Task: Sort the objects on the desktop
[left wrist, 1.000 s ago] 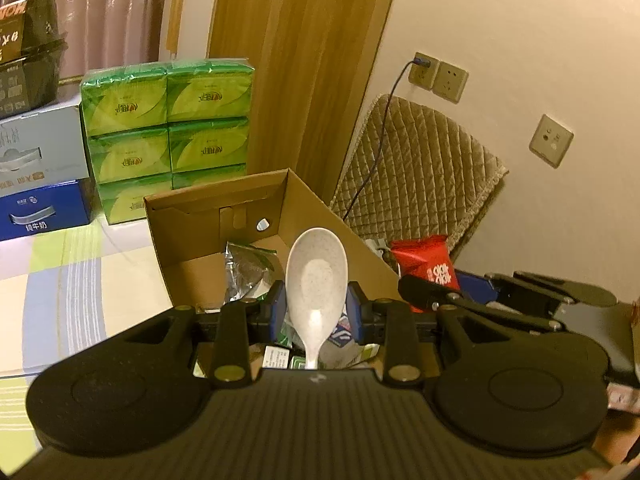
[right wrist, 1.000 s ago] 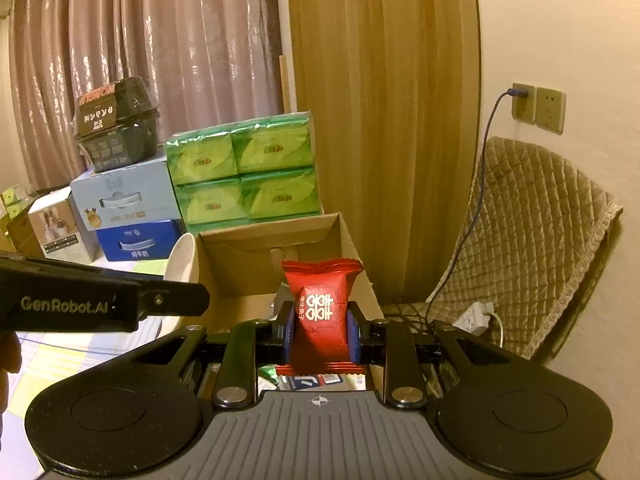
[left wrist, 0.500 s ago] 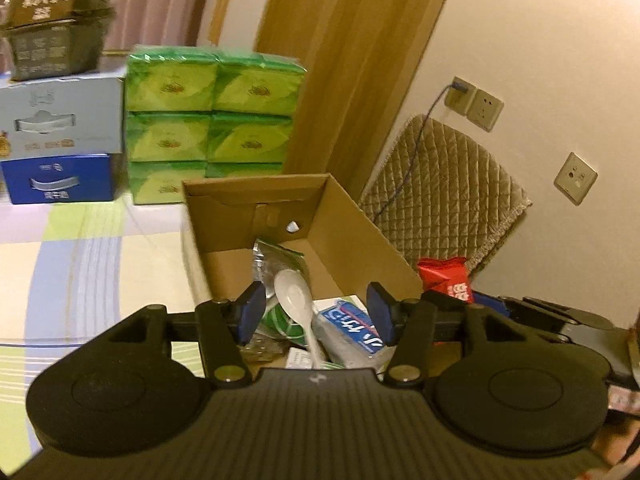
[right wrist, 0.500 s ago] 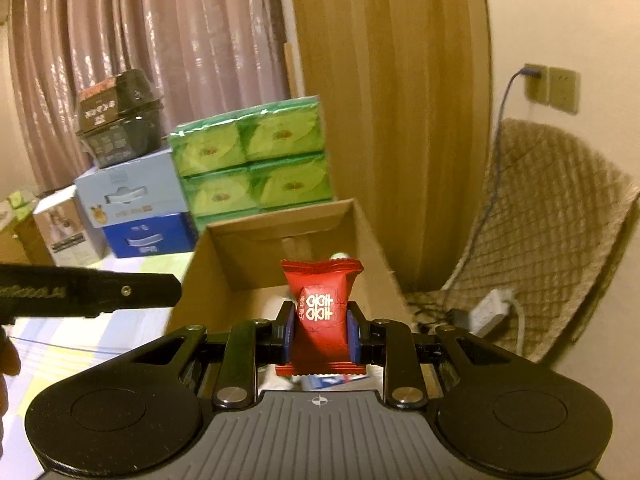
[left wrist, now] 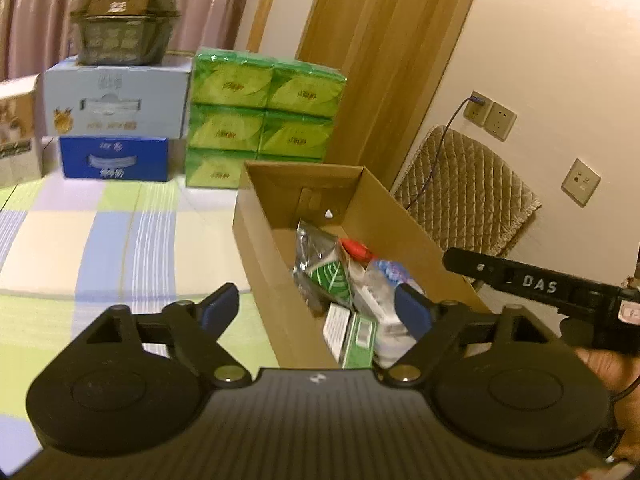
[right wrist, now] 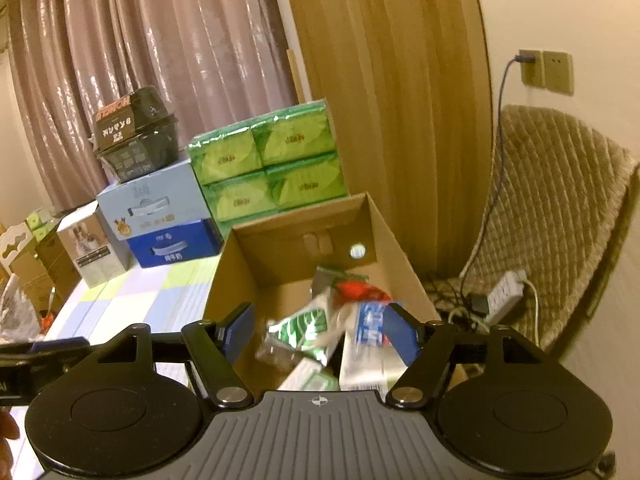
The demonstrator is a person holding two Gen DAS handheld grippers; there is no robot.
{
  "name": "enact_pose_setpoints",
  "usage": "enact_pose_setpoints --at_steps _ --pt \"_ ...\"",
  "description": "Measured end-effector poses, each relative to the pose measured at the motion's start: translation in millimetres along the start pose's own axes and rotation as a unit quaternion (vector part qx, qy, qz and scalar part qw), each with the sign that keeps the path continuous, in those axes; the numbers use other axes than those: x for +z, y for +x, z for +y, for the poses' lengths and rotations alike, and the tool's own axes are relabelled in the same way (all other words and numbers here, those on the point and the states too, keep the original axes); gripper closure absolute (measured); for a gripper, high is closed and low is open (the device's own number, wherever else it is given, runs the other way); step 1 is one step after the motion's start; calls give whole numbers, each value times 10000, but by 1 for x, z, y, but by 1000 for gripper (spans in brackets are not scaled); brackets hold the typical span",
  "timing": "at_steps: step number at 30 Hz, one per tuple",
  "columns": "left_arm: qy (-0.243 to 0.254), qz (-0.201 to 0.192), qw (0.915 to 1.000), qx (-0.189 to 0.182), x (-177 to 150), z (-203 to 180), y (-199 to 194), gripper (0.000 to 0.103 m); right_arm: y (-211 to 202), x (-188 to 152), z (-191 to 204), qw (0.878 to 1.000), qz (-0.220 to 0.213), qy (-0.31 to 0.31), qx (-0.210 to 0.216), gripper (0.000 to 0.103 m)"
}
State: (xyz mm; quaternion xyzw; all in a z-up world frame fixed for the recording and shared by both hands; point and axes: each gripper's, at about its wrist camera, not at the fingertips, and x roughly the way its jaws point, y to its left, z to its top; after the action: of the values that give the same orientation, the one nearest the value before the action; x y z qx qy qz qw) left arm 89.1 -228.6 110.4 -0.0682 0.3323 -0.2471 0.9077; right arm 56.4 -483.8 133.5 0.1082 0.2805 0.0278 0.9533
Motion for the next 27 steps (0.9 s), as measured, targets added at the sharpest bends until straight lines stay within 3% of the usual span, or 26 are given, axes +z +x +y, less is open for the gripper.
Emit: enact_pose_setpoints --at_steps 6,15,22,27 --pt "-121 -150 9997 136 -33 -9 -41 1 -46 -16 5 9998 43 -66 -192 16" --pt "-214 -155 9990 370 -50 -24 -97 1 -109 -29 30 9992 65 -285 -290 2" --pt "-283 -11 9977 621 -66 -37 -130 1 -153 -45 52 9967 32 -678 -434 2" --pt "-215 165 9969 738 -78 -48 -146 1 -183 -56 52 9969 51 -610 -492 2"
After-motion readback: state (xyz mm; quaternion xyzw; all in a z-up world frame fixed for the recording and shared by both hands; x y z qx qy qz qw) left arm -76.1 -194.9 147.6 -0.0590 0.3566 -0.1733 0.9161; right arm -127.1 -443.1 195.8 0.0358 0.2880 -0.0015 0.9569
